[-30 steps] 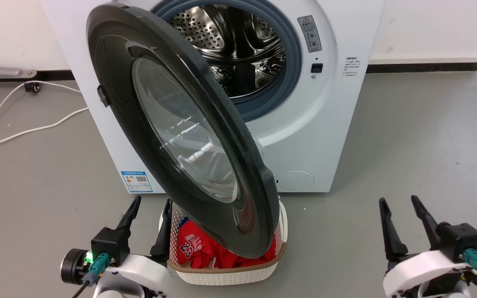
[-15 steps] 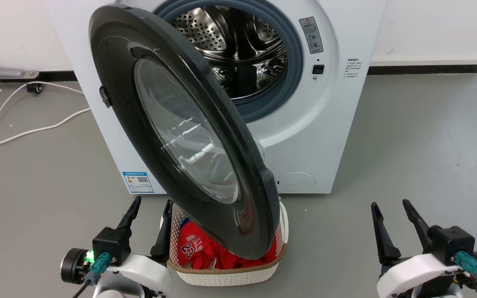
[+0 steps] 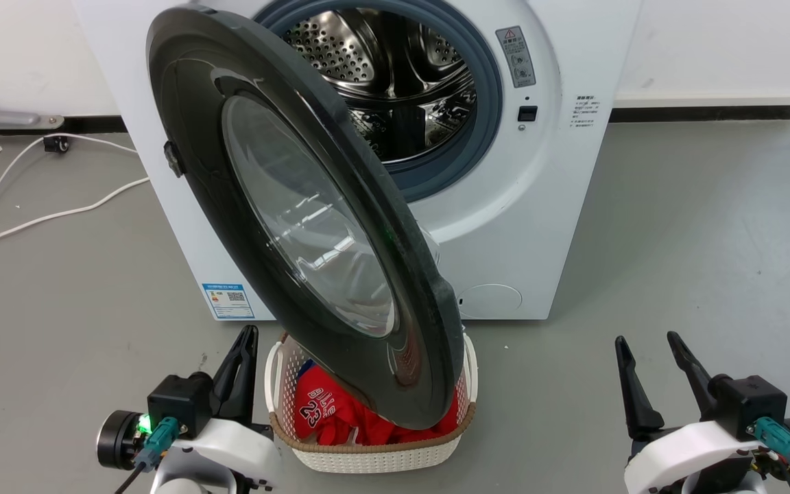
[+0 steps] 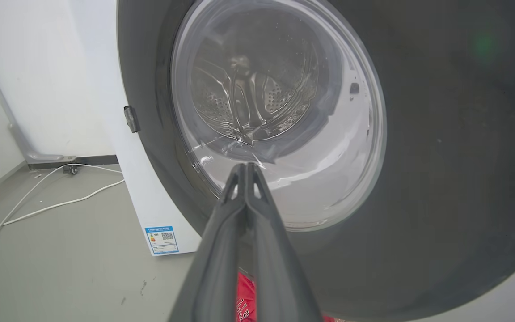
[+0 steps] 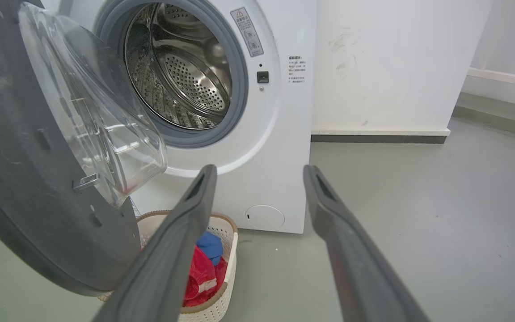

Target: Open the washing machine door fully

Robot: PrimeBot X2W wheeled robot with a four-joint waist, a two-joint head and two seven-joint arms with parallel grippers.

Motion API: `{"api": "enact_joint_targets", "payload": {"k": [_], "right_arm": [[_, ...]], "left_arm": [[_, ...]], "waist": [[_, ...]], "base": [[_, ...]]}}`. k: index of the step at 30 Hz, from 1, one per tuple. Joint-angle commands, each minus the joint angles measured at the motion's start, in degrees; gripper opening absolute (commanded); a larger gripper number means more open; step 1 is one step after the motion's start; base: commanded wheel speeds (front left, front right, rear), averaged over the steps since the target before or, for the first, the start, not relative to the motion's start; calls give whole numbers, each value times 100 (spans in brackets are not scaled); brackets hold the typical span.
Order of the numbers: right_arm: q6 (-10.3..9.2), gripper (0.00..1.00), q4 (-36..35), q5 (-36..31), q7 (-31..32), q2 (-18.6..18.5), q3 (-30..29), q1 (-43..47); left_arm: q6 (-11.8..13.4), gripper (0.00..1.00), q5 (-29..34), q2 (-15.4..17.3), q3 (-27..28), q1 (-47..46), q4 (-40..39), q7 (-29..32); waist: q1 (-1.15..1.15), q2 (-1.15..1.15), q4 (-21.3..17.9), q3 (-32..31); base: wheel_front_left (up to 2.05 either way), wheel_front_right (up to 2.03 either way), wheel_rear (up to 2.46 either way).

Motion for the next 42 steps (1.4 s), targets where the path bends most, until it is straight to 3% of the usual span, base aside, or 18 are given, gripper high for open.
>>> {"api": "enact_joint_targets", "payload": {"k": [1,12,20,29,38,42], "right_arm": [[-1,100,-4,21,3,25,-6,65],[-1,100,51,70,6,27,-1,56],[-1,100,93,104,-21,26,-22,88],[-1,100,116,118,-44,26,-61,108],[-1,100,93,119,-41,26,-110,167],[-1,100,86,130,-20,25,-136,187]], "left_arm": [[3,0,-36,-19,29,-67,-35,-15],[261,0,-104,-87,108,-643,-1102,-15],[382,0,-57,-133,-271,-1267,-2291,46],[355,0,-388,-171,-1572,-1693,-3055,509],[444,0,-1272,-174,-3415,-1465,-2774,1142],[442,0,-1471,-174,-3886,-1362,-2590,1358]], "waist": [[0,0,0,-3],[0,0,34,-49],[0,0,52,-92],[0,0,70,-82],[0,0,71,-53],[0,0,72,-30]], "base": [[0,0,0],[0,0,0],[0,0,0],[0,0,0],[0,0,0],[0,0,0]]}}
